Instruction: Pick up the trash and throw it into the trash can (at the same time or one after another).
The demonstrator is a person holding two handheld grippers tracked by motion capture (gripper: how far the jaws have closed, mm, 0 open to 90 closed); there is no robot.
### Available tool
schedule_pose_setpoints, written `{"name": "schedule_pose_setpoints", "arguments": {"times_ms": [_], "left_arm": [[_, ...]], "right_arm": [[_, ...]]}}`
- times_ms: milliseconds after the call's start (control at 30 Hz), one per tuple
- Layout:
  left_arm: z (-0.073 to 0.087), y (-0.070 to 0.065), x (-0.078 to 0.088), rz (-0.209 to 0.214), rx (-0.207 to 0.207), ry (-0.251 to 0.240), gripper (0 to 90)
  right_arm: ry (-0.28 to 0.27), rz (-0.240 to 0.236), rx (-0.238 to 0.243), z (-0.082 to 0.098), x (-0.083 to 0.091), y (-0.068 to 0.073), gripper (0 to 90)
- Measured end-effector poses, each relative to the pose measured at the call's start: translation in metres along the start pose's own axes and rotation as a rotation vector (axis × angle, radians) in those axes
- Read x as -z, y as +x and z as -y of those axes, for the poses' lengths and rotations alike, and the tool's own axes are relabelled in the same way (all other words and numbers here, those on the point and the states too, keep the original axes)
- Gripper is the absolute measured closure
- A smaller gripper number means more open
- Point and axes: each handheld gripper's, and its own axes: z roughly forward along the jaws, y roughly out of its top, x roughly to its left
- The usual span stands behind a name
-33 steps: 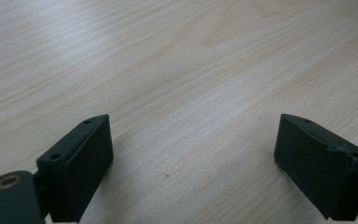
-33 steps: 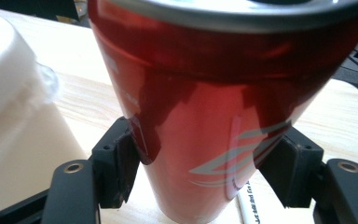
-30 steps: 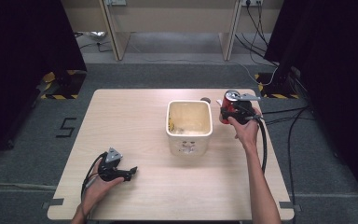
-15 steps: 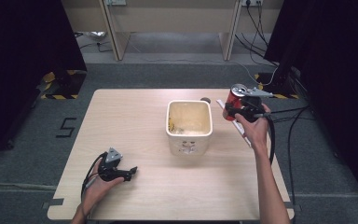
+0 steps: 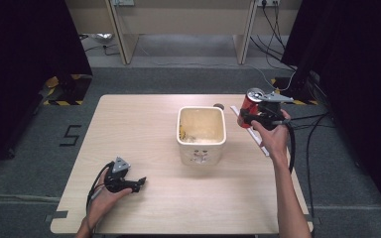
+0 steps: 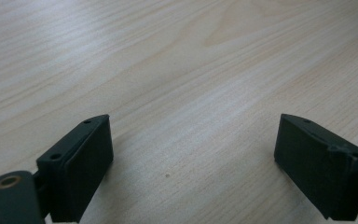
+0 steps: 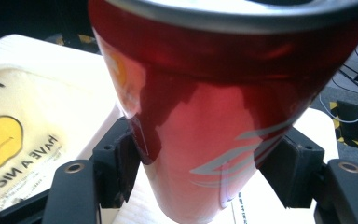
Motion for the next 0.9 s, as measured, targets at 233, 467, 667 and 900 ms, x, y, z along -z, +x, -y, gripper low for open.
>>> {"name": "schedule_pose_setpoints", "arguments": {"times_ms": [233, 467, 667, 900], "left_arm": [[0.000, 0.000, 0.000, 0.000, 0.000, 0.000, 10.7], [0.000, 0.000, 0.000, 0.000, 0.001, 0.000, 10.7], [0.000, 0.000, 0.000, 0.000, 0.000, 0.000, 10.7], [0.000, 0.000, 0.000, 0.001, 0.000, 0.004, 10.7]], "right_arm": [[-0.015, -0.032, 0.020, -0.012, 0.013, 0.011, 34.1], [-0.026, -0.040, 0.035, -0.023, 0.022, 0.019, 34.1], [-0.023, -0.057, 0.047, -0.029, 0.023, 0.026, 34.1], [-0.039, -0.089, 0.060, -0.040, 0.024, 0.038, 34.1]]}}
